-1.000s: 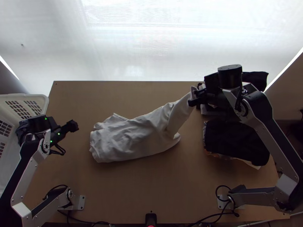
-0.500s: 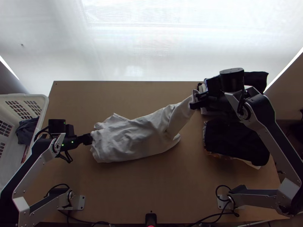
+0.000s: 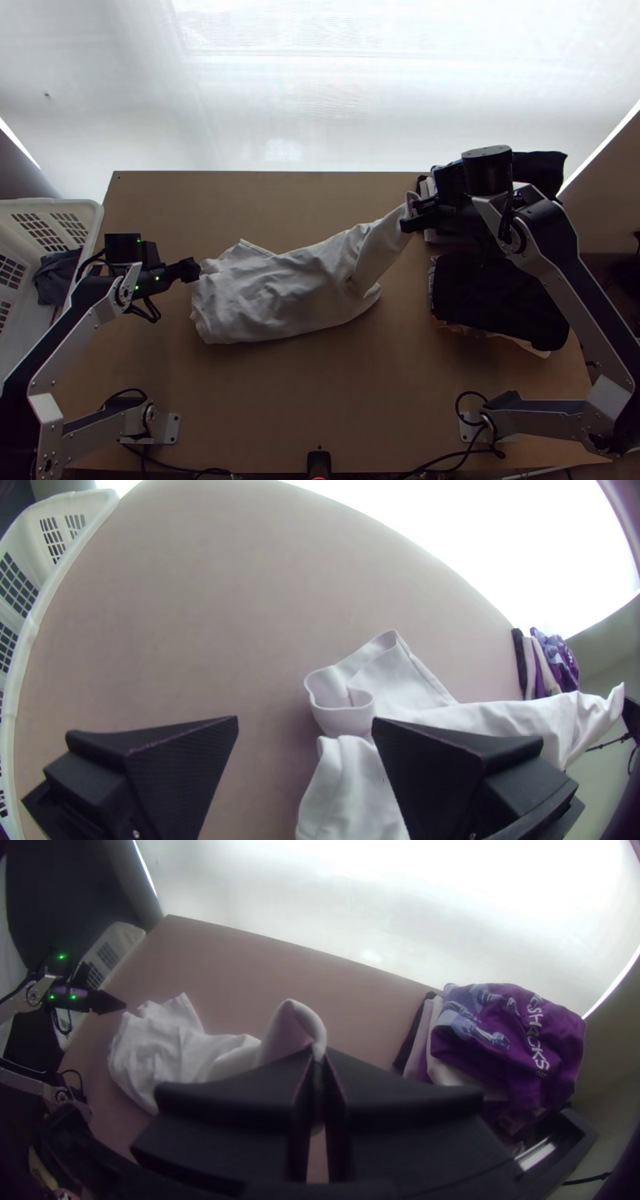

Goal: Fold the t-shirt

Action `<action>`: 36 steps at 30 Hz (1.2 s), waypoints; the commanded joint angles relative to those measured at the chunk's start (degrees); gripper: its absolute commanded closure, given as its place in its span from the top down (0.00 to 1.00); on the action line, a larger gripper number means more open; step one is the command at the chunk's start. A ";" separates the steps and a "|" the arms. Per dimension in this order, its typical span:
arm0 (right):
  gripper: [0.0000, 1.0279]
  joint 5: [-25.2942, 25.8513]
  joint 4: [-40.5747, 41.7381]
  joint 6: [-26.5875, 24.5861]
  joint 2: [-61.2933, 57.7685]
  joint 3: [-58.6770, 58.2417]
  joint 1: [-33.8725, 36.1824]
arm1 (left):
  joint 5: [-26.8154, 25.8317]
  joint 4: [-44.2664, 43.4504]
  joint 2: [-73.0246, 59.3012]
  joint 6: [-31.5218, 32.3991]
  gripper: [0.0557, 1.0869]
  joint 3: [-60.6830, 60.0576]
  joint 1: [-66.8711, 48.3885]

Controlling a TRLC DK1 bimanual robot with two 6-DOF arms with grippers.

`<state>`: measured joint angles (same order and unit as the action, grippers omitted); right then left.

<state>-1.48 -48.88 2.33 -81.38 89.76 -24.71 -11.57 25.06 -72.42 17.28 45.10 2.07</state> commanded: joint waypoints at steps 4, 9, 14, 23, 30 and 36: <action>0.03 -0.02 0.54 0.05 -0.53 -0.55 -0.34 | -3.81 1.66 -5.45 3.46 0.95 4.38 -1.71; 0.03 -0.02 0.54 0.22 -1.06 -0.55 -0.69 | -7.24 4.21 -7.47 5.13 0.94 6.31 -2.24; 0.03 -0.02 0.72 0.22 -1.23 -0.55 -0.95 | -7.24 9.13 -10.37 5.40 0.83 9.30 -2.15; 0.03 -0.02 0.72 0.22 -1.32 -0.72 -0.95 | -7.24 15.55 -10.90 5.13 0.83 11.94 -2.15; 0.03 0.07 0.72 0.22 -1.50 -0.46 -0.95 | -7.06 16.69 -10.02 5.13 0.30 11.76 -1.89; 0.03 0.07 0.72 0.22 -1.32 -0.72 -0.95 | -7.06 14.58 -10.37 4.43 0.29 10.53 -1.45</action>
<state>-1.50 -48.14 2.57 -82.81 89.12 -25.65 -18.68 40.80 -82.67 22.26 56.49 0.23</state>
